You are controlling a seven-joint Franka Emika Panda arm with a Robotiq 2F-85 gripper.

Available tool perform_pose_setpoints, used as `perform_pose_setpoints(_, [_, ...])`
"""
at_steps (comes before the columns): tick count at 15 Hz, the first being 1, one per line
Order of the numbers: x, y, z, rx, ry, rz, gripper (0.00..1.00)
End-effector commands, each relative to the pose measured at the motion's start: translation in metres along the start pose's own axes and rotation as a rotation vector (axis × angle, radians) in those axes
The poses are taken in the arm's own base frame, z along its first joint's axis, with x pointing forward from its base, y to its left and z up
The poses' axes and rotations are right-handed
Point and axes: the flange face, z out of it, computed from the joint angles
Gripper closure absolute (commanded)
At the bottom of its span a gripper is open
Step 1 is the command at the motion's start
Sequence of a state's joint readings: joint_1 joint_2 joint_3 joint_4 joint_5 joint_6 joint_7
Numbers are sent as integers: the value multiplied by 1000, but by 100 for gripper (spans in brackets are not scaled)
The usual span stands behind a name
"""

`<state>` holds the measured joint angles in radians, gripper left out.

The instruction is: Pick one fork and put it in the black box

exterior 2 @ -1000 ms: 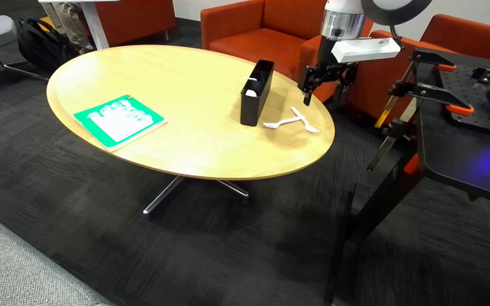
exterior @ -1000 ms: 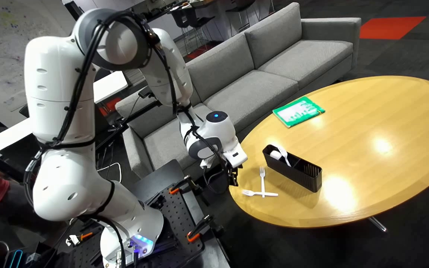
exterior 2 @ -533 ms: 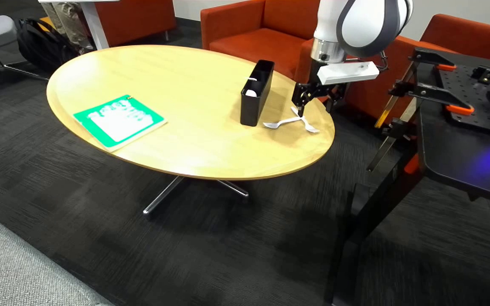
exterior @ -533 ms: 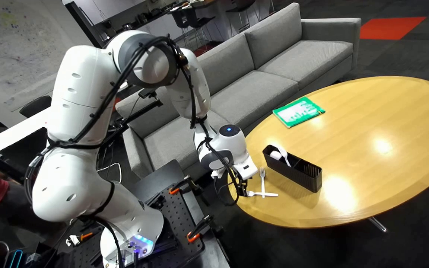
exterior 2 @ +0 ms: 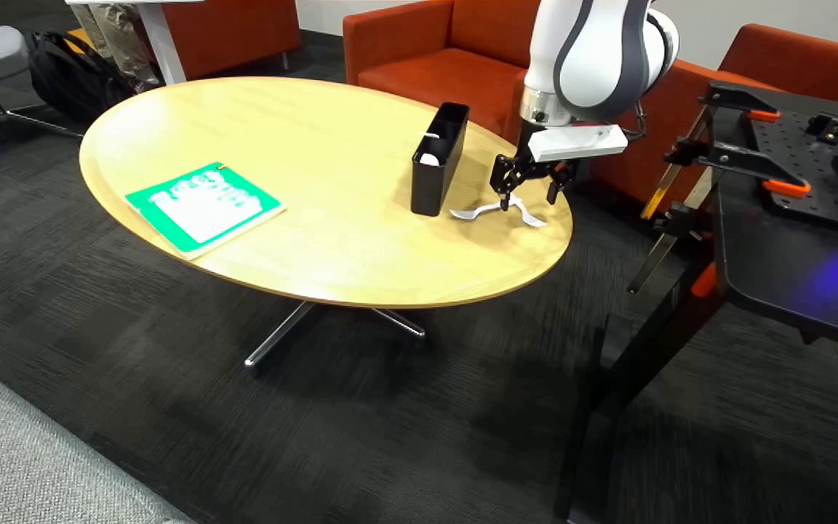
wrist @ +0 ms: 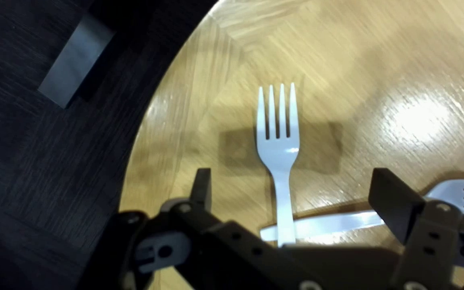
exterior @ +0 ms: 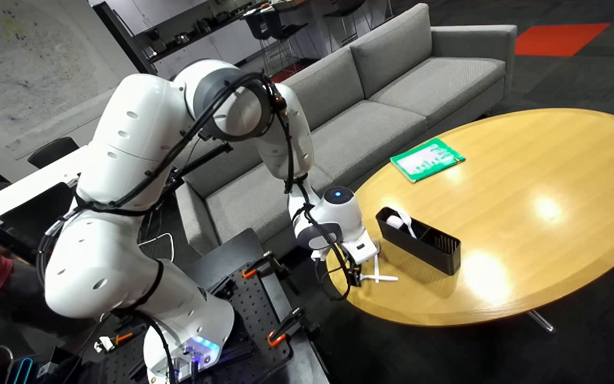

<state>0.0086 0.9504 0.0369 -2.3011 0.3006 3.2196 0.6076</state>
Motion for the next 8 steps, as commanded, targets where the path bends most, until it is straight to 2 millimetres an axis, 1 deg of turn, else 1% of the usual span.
perform_pose_setpoints(1, [4,-1,10,7,22,-6,0])
perform_pose_setpoints(2, [4,-1,12,4,23,-6,14])
perform_pose_setpoints(3, [4,-1,14,3,24,-7,26])
perform_pose_setpoints(5, [5,-2,16,-2,26,-7,42])
perform_pose_setpoints(6, [5,-2,17,-4,27,-7,51])
perform_pose_setpoints(8, [6,-4,16,-3,33,-9,66])
